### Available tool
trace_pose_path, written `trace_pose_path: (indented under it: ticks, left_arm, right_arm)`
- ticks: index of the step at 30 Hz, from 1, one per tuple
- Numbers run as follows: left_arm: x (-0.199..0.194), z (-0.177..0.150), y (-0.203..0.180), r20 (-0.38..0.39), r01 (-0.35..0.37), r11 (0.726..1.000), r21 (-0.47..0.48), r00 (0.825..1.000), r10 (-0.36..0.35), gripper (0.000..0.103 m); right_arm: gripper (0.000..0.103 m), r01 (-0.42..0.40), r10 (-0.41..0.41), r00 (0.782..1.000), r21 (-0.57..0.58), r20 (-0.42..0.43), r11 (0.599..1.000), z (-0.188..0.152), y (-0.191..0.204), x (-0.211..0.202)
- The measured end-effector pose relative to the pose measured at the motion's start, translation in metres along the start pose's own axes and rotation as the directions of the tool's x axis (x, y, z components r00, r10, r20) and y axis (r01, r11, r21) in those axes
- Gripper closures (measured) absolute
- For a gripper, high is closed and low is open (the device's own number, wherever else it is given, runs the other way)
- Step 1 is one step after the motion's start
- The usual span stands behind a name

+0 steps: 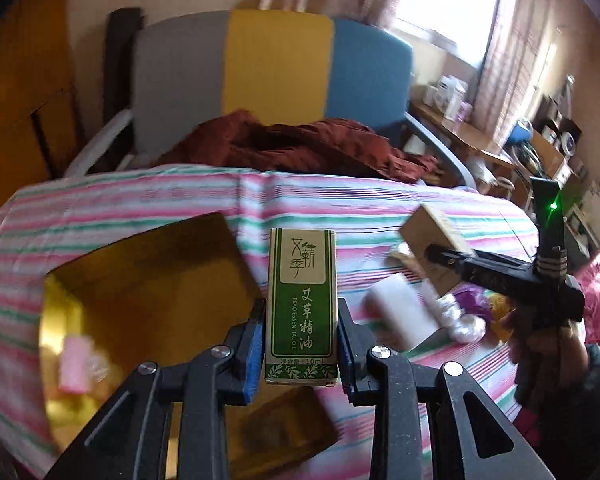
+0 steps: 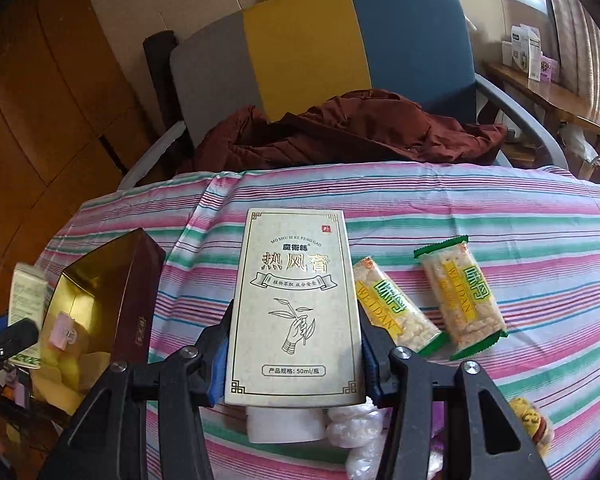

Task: Organize objects
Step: 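Lower both boxes into the gold tray and open both tools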

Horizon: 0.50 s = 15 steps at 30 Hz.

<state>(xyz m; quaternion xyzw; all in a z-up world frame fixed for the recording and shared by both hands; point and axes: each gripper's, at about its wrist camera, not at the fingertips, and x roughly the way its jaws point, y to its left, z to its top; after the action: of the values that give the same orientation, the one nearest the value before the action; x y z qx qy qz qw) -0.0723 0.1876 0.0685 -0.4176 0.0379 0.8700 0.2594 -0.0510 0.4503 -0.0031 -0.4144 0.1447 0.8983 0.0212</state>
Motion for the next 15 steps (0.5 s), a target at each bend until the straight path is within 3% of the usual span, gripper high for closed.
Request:
trace_pose_path:
  ticks: [9,15]
  left_arm:
    - [-0.043,-0.049,0.125,0.004,-0.129,0.972,-0.198,0.991,0.132,0.071]
    - [-0.043,-0.060,0.161,0.037,-0.131,0.972,-0.197,0.989,0.141,0.071]
  right_arm:
    - [0.052,-0.070,0.071,0.997,-0.065,0.013,0.995,-0.013,0.068,-0.022]
    - [0.052,-0.130,0.133,0.991,-0.108,0.028,0.986,-0.024,0.118,-0.039]
